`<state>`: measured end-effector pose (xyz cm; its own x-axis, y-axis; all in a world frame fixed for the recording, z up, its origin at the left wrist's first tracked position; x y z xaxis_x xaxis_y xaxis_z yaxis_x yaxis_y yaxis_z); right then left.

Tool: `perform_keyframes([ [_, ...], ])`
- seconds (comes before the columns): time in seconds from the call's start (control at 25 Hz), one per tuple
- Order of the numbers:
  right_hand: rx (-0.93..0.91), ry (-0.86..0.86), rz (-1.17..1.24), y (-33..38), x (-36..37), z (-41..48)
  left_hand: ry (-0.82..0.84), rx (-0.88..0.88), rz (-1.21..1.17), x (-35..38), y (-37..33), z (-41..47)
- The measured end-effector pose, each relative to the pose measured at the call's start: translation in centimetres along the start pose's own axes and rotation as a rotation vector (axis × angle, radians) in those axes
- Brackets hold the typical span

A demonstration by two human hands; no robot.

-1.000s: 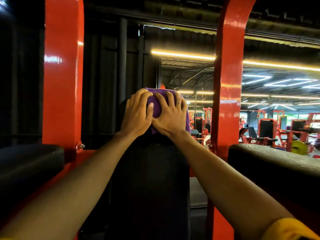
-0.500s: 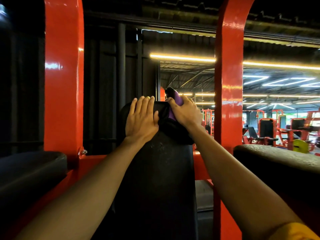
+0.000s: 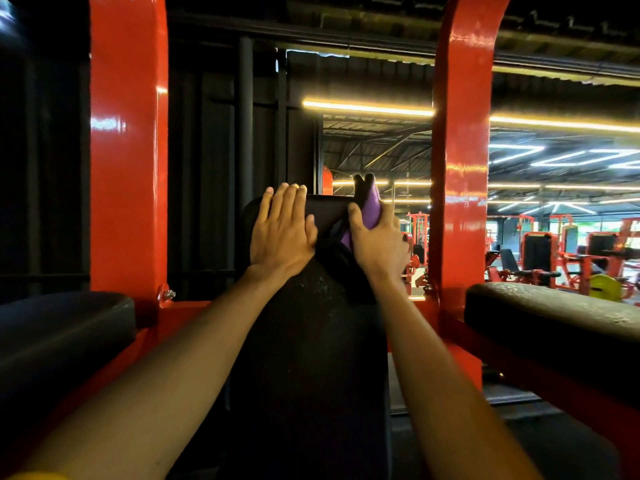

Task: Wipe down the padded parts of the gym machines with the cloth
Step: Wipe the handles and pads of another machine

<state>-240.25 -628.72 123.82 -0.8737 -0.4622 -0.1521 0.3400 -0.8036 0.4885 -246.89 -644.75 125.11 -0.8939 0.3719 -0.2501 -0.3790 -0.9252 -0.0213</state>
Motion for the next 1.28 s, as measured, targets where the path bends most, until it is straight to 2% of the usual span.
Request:
perform_keyframes([
  [0.16, 0.143, -0.028, -0.017, -2.4, -0.2, -8.5, -0.002, -0.014, 0.01, -0.1, -0.2, -0.1],
  [0.28, 0.117, -0.019, -0.039, -1.9, -0.1, -6.4, -0.011, -0.018, 0.011, -0.1, -0.2, -0.1],
  [0.36, 0.024, -0.051, -0.035, -0.5, 0.6, -2.3, -0.004, -0.009, 0.002, 0.0, -0.2, -0.1],
  [0.48, -0.179, -0.016, -0.206, 1.1, 2.4, 0.4, -0.001, 0.005, -0.016, 0.3, 0.0, 0.0],
  [0.72, -0.577, 0.083, -0.371, -3.4, 2.2, -10.3, 0.016, -0.009, -0.074, 0.1, 0.9, -2.0],
  [0.76, -0.543, 0.068, -0.356, -4.3, 1.8, -11.1, 0.013, -0.018, -0.083, 0.0, 1.3, -2.6],
  [0.88, -0.215, 0.006, -0.199, -2.9, 1.0, -8.0, 0.006, -0.106, -0.13, 0.0, 2.3, -4.8],
  [0.96, -0.131, 0.007, -0.16, -0.7, 1.7, -4.8, 0.014, -0.163, -0.172, 0.1, 2.9, -6.2],
  [1.04, -0.236, 0.025, -0.253, 0.6, 2.8, -4.1, 0.019, -0.215, -0.222, 0.3, 3.3, -7.3],
  [1.2, -0.699, 0.154, -0.396, -1.5, 3.6, -10.9, 0.076, -0.284, -0.288, 0.2, 3.6, -8.6],
  [1.28, -0.849, 0.217, -0.426, -3.7, 2.7, -13.6, 0.104, -0.295, -0.289, 0.1, 3.7, -9.2],
])
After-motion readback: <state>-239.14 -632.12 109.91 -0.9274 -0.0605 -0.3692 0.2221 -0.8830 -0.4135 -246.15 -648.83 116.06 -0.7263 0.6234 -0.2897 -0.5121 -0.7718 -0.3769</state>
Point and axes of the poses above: each hand's wrist, its own z-axis towards the middle knuckle, its own x-axis out of the palm, y = z × x, the point moved 1 cm from there along z, towards the middle knuckle, and after that the axes turned 11 degrees about -x, right-handed, at the moved point
